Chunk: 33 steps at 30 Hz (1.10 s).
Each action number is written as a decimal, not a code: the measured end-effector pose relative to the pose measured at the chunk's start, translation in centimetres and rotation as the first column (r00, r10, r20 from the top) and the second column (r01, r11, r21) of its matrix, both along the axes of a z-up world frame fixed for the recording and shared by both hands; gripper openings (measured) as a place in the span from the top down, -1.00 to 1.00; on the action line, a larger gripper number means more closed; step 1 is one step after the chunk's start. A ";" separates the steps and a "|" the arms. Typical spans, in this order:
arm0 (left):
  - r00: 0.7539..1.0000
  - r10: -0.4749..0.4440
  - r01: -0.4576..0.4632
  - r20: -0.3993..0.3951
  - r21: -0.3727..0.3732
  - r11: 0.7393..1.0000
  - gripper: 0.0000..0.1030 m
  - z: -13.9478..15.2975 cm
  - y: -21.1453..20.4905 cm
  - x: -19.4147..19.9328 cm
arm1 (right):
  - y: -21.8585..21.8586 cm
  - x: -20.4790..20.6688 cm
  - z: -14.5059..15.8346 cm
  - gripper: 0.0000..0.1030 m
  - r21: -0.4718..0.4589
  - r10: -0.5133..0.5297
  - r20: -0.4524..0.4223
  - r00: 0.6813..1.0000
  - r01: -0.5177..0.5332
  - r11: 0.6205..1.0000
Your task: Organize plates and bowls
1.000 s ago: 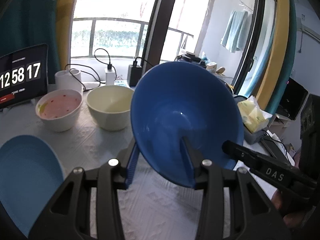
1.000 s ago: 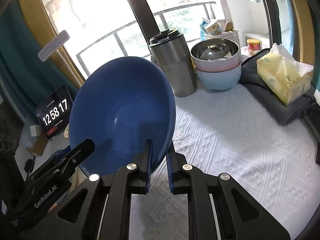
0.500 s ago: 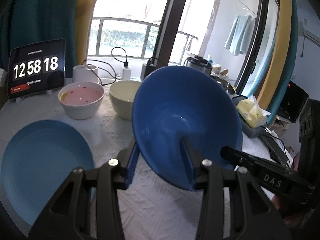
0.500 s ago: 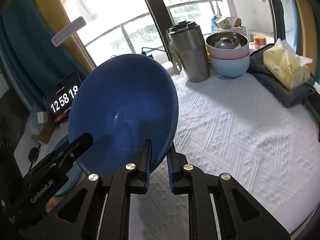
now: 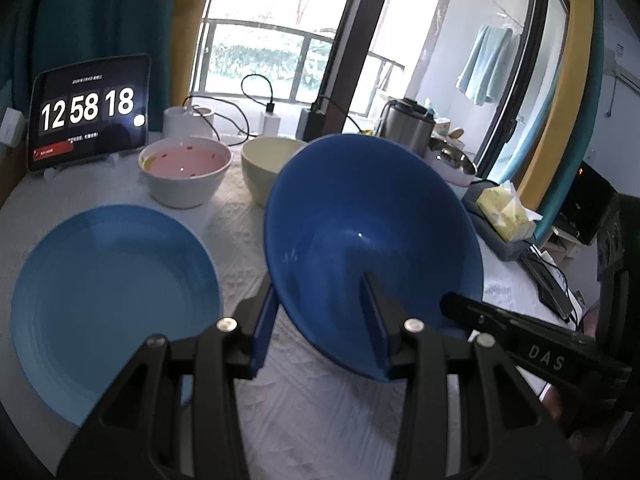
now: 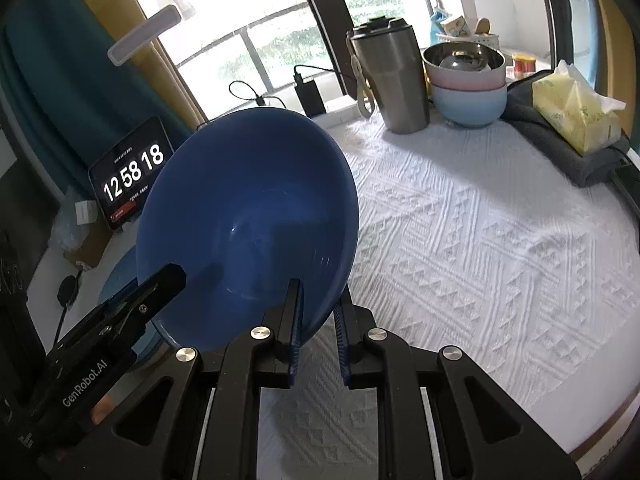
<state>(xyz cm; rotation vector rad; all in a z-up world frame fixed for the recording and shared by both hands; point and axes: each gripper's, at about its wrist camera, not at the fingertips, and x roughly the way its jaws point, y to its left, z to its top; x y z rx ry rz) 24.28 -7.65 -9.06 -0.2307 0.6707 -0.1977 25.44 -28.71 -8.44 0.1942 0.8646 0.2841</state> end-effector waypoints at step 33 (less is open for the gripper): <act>0.998 -0.036 0.036 -0.053 -0.010 0.999 0.16 0.2 1.6 -1.8 | 0.2 -1.2 1.8 0.41 -0.023 -0.050 -0.028 0.998 0.050 0.998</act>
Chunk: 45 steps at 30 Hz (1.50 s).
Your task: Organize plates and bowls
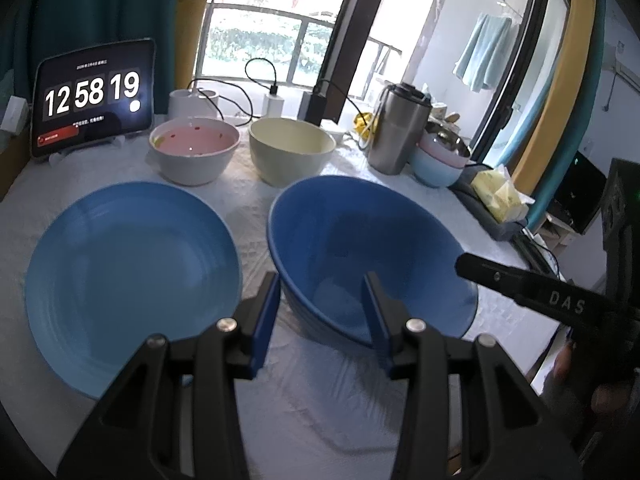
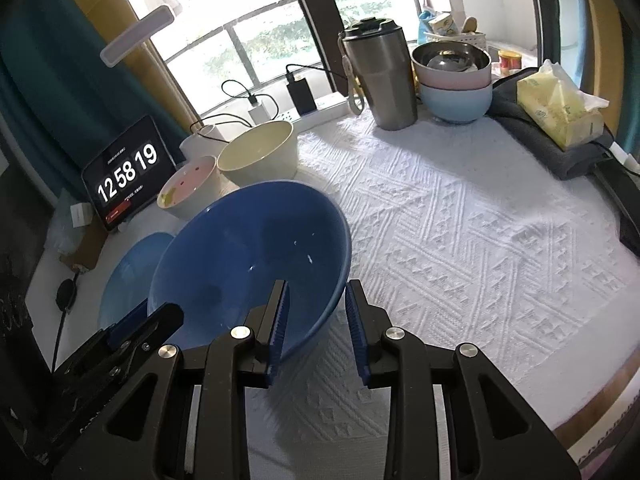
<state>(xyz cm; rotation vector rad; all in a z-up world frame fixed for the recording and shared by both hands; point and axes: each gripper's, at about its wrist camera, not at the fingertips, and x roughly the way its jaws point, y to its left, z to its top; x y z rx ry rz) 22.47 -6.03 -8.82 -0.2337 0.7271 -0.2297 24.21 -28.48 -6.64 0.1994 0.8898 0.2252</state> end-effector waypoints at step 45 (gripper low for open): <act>0.982 0.137 -0.143 0.133 0.036 0.989 0.12 5.1 4.5 7.0 | 2.8 7.1 4.2 0.38 -0.079 0.123 0.186 0.975 -0.110 0.991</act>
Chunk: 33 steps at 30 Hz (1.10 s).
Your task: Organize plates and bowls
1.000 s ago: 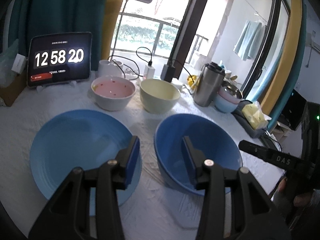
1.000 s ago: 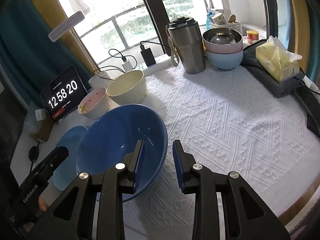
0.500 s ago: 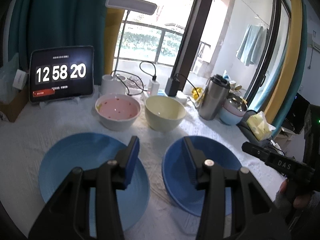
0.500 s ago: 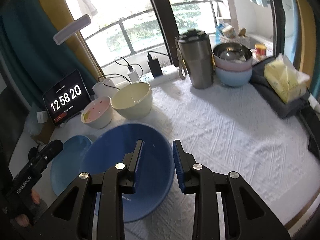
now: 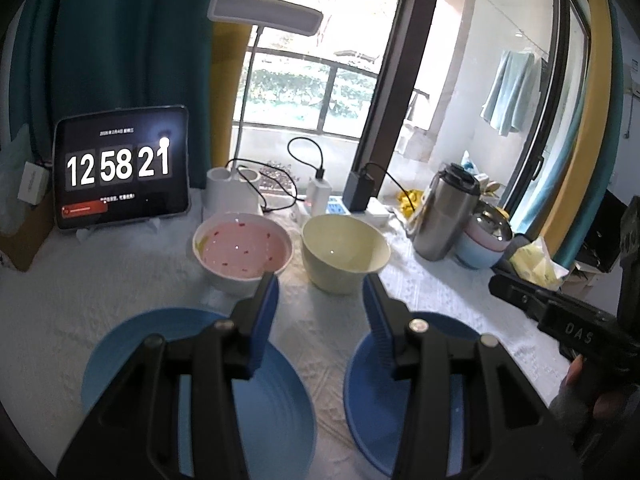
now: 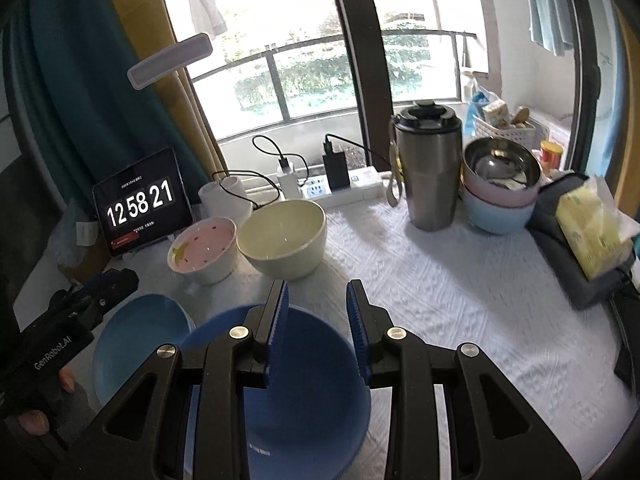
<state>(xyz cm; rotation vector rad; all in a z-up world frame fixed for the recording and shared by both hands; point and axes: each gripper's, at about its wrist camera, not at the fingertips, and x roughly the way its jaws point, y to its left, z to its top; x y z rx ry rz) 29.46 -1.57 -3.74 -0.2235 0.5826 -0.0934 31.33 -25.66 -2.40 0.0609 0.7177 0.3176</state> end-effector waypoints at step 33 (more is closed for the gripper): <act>0.988 0.032 -0.021 -0.152 0.072 0.997 0.11 -4.6 -0.7 8.9 | 4.5 11.3 -2.6 0.14 -0.124 0.139 -0.023 0.990 -0.140 0.982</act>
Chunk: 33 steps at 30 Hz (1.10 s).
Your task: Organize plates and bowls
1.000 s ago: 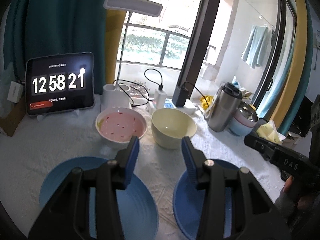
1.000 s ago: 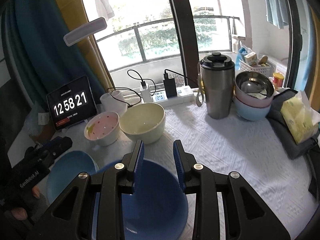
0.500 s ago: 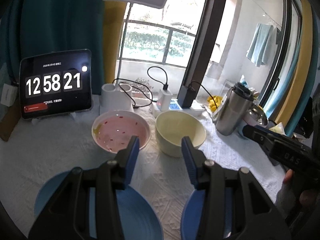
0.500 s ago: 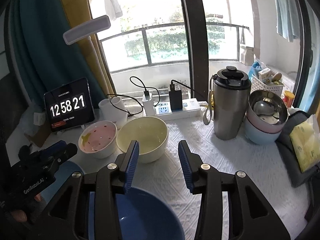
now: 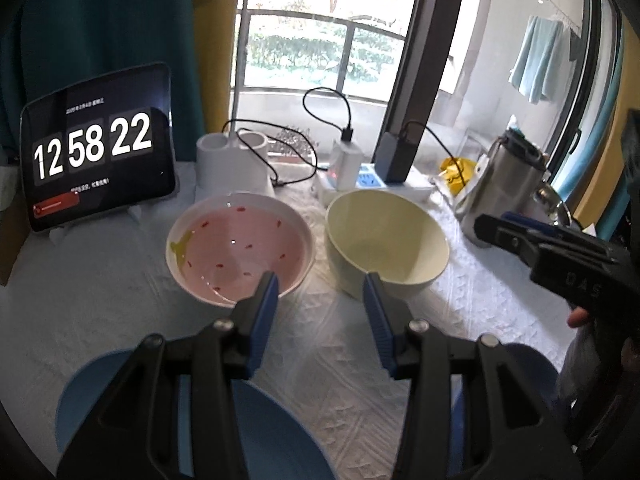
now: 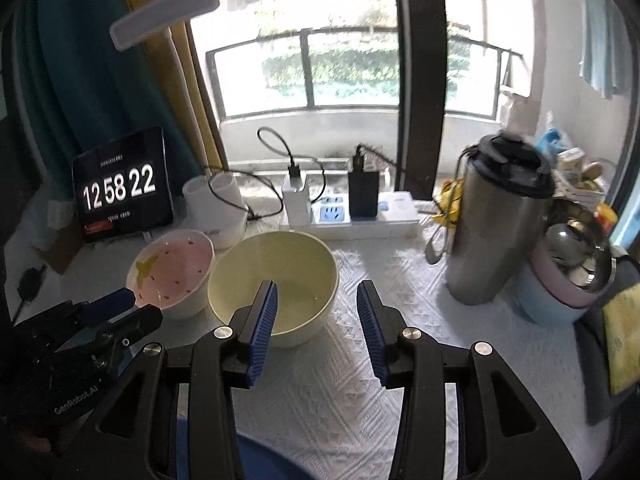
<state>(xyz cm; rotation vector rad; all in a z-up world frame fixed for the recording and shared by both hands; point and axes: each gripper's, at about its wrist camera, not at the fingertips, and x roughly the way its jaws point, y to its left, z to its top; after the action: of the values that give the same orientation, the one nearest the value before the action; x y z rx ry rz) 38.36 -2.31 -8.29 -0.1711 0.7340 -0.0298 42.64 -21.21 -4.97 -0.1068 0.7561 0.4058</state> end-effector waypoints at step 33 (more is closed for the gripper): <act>0.993 -0.103 0.095 -0.052 -0.139 0.986 0.11 -1.0 -1.0 2.5 | 3.7 6.5 -6.1 0.25 -0.128 -0.002 -0.304 0.953 -0.039 0.991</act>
<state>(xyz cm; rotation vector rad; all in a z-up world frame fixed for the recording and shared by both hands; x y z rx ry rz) 40.87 -3.30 -9.28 -0.2672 0.7998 -0.1705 49.13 -17.49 -11.12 -0.1794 1.0870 0.3943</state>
